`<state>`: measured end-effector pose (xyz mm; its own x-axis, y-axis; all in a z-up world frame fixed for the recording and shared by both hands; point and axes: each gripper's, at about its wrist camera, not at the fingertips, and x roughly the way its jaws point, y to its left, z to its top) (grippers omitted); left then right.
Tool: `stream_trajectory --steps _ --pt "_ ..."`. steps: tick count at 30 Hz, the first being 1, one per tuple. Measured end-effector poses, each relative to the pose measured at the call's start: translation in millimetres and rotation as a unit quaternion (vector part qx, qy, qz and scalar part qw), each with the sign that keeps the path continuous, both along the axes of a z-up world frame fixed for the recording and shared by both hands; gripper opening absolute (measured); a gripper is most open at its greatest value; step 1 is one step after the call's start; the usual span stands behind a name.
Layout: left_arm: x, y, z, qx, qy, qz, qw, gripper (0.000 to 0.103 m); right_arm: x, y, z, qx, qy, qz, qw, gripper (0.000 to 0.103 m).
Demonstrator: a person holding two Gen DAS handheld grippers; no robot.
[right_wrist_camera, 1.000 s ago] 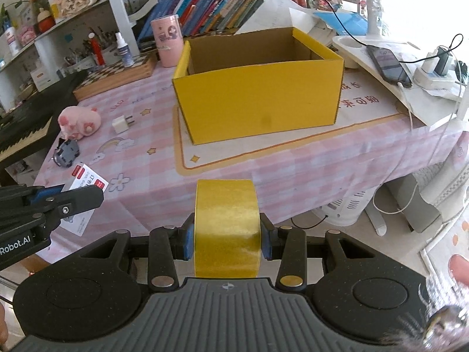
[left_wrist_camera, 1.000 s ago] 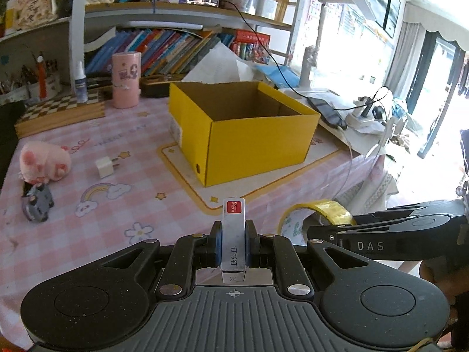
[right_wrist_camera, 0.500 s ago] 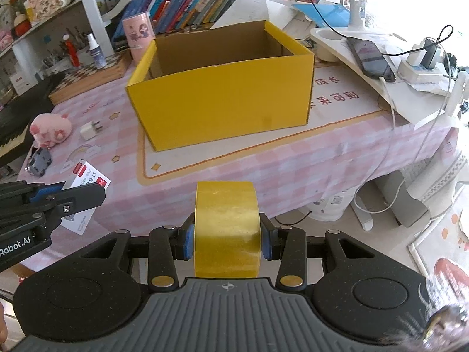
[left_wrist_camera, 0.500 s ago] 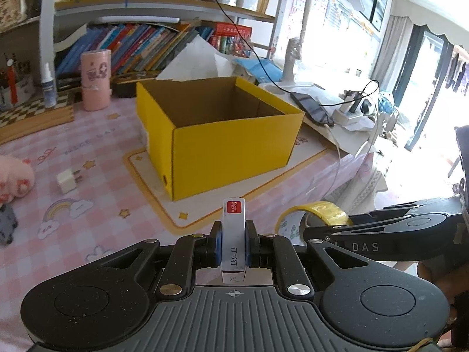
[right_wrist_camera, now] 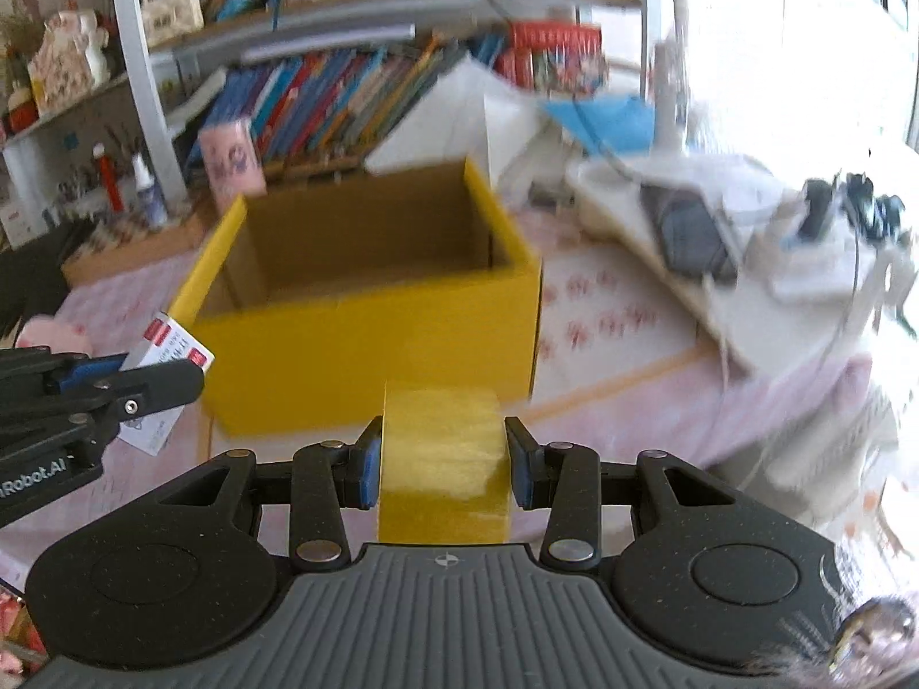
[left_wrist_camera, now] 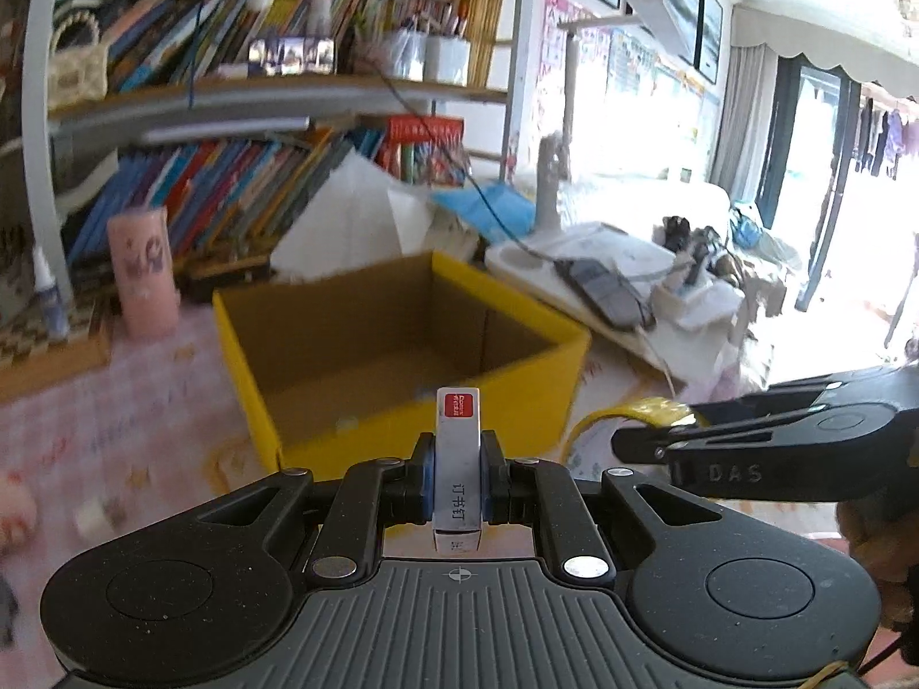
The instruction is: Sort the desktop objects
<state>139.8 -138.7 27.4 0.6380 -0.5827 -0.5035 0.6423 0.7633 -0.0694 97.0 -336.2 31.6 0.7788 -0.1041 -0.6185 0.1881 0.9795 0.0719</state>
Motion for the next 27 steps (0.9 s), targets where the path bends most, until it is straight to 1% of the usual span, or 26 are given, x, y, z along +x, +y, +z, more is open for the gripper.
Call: stream_trajectory --steps 4,7,10,13,18,21,27 --pt "22.9 -14.7 11.9 -0.003 -0.024 0.02 0.9995 0.013 25.4 -18.3 21.7 -0.005 -0.038 0.015 0.999 0.038" --pt "39.6 -26.1 16.4 0.002 -0.037 0.034 0.9987 0.013 45.6 -29.0 35.5 -0.012 -0.061 0.031 0.998 0.038" --pt "55.7 -37.9 14.6 0.013 -0.044 0.049 0.9978 0.013 64.4 -36.6 43.6 -0.018 -0.075 0.048 0.996 0.038" --pt "70.9 -46.6 7.2 0.024 -0.041 0.064 0.9968 0.013 84.6 -40.2 45.8 -0.027 -0.081 0.069 0.994 0.038" --pt "94.0 -62.1 -11.1 0.047 -0.024 0.077 0.9956 0.013 121.1 -40.9 38.6 -0.036 -0.067 0.107 0.991 0.038" --pt "105.2 -69.9 -25.4 0.063 -0.004 0.079 0.9949 0.013 143.2 -37.7 29.0 -0.039 -0.053 0.133 0.989 0.038" --pt "120.9 -74.7 -45.9 0.082 0.04 0.085 0.9922 0.013 185.6 -28.1 3.6 -0.053 -0.004 0.185 0.981 0.038"
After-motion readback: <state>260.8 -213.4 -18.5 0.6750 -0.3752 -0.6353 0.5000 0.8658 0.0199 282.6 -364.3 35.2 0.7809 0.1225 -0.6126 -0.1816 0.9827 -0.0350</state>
